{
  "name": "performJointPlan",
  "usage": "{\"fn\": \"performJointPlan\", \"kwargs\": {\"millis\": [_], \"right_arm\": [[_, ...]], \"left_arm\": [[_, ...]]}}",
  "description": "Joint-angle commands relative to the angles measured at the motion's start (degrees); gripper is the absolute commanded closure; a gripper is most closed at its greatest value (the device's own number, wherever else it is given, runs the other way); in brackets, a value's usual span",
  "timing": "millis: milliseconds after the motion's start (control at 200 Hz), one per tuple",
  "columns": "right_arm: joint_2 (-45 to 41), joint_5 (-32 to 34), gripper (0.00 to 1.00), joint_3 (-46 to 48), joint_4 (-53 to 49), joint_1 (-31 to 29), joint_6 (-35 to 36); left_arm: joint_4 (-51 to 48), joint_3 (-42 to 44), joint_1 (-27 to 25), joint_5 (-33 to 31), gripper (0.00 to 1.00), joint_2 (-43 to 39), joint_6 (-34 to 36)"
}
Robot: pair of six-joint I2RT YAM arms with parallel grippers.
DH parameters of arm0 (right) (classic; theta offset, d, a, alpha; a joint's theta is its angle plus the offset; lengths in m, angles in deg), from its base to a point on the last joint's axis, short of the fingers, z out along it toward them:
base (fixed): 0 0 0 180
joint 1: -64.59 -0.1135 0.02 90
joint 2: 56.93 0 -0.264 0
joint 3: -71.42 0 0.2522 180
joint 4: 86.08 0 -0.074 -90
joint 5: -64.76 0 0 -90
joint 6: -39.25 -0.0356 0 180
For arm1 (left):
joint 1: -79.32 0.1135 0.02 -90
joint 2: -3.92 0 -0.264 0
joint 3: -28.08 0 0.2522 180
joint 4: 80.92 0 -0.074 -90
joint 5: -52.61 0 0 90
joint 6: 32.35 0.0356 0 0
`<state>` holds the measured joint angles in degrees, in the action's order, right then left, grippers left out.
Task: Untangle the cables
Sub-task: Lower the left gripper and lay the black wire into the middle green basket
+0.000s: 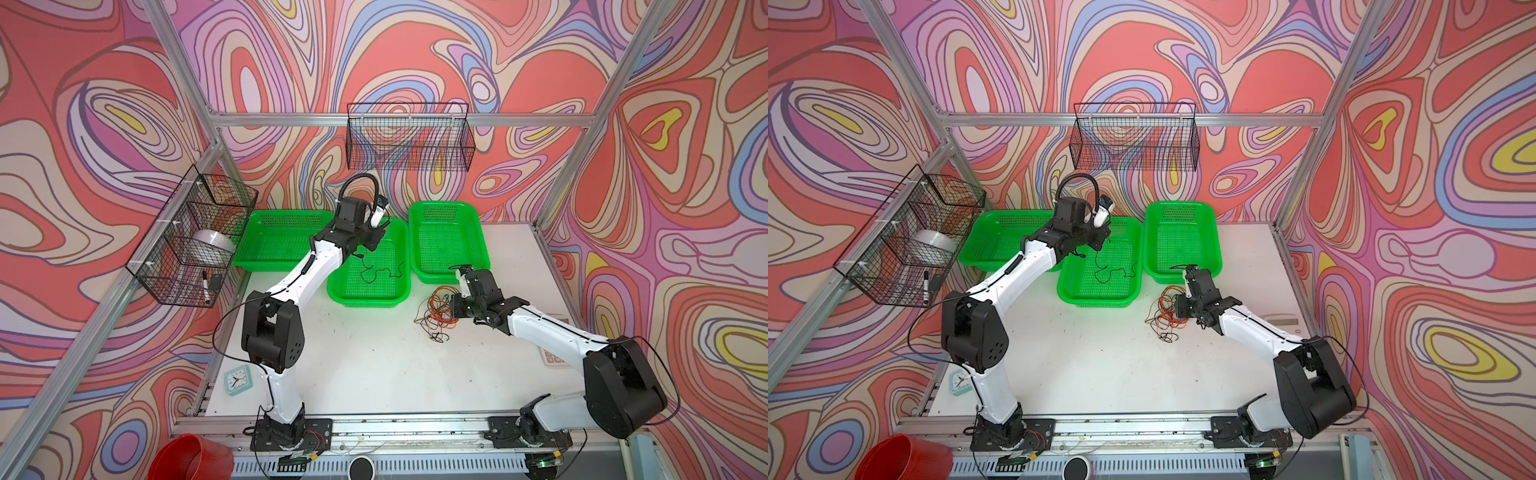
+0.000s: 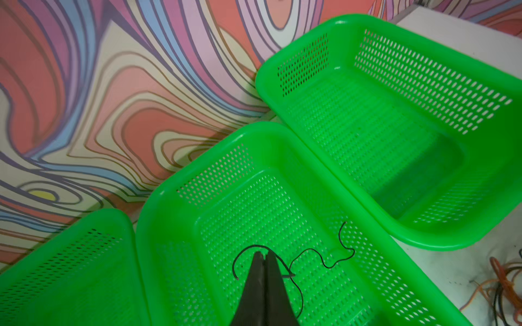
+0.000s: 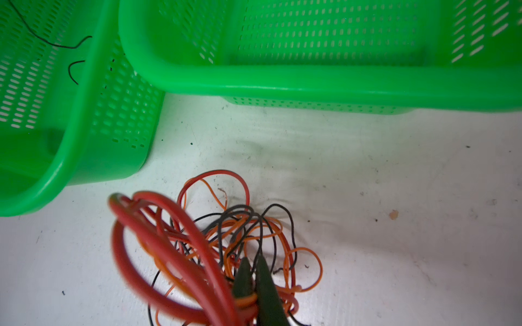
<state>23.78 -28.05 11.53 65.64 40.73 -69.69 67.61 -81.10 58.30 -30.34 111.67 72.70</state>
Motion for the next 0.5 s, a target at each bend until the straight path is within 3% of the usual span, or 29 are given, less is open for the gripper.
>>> {"fn": "performJointPlan", "kwargs": {"millis": [0, 40, 125, 165, 175, 496], "right_arm": [[-2.5, -1.38, 1.0, 0.47, -0.42, -0.13, 0.77], [-2.95, -1.87, 1.0, 0.56, -0.42, -0.14, 0.75], [-4.0, -3.4, 1.0, 0.58, -0.46, -0.07, 1.3], [-4.51, -4.05, 1.0, 0.58, -0.6, -0.11, 1.58], [-4.57, -4.16, 1.0, 0.6, -0.7, -0.09, 1.61], [-6.75, -8.3, 1.0, -0.26, -0.43, -0.14, 4.55]], "left_arm": [[1.23, 2.86, 0.24, 1.2, 0.61, 0.63, -3.89], [2.04, 4.16, 0.21, 1.9, 0.47, -0.23, -4.81], [7.7, 9.69, 0.27, 2.92, 0.28, -3.99, -6.19], [9.87, 12.27, 0.24, 3.13, 0.03, -6.14, -6.42], [10.35, 13.04, 0.22, 3.1, 0.01, -6.65, -6.63], [13.63, 27.89, -0.79, 5.25, 0.02, -19.41, -5.21]]}}
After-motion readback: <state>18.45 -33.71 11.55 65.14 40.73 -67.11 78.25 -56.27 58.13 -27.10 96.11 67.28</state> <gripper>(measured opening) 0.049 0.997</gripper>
